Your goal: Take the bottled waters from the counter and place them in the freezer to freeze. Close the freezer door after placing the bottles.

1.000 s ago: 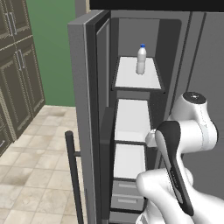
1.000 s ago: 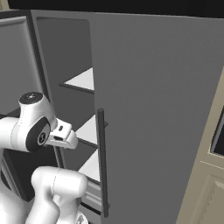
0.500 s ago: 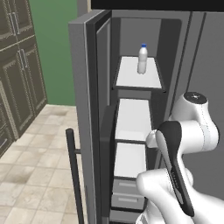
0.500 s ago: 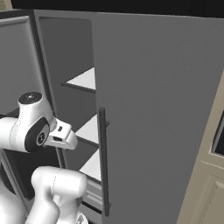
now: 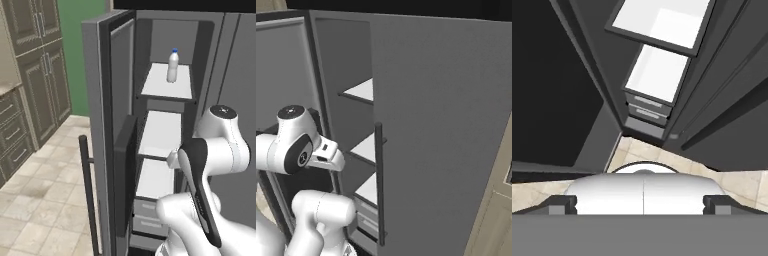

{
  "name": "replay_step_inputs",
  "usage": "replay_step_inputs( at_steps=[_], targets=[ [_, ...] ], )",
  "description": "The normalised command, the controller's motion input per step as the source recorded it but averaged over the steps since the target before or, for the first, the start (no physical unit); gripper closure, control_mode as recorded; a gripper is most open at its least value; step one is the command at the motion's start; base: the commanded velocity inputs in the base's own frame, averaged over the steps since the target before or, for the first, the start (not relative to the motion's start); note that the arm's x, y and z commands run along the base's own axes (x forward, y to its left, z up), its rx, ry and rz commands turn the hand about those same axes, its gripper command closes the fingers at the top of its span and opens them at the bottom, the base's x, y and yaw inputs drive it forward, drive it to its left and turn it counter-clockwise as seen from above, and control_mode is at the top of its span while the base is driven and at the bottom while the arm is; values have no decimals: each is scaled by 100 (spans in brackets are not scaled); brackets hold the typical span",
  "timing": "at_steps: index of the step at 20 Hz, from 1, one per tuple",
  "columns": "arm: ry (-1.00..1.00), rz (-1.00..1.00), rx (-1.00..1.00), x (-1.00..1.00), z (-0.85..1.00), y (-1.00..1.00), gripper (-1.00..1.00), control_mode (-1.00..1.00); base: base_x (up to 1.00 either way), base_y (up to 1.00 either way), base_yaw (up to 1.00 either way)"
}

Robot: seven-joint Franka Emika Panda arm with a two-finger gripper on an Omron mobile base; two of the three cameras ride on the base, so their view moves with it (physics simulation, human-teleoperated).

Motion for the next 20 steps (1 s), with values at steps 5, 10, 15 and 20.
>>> replay_step_inputs(
  at_steps=[5, 10, 15, 20],
  targets=[
    [0, 0, 0, 0, 0, 0, -100, 100, -61, -2, 34],
    [0, 0, 0, 0, 0, 0, -100, 100, -47, -12, 28],
    [0, 0, 0, 0, 0, 0, -100, 100, -36, -28, 24],
    [0, 0, 0, 0, 0, 0, -100, 100, -46, -7, 38]
  ],
)
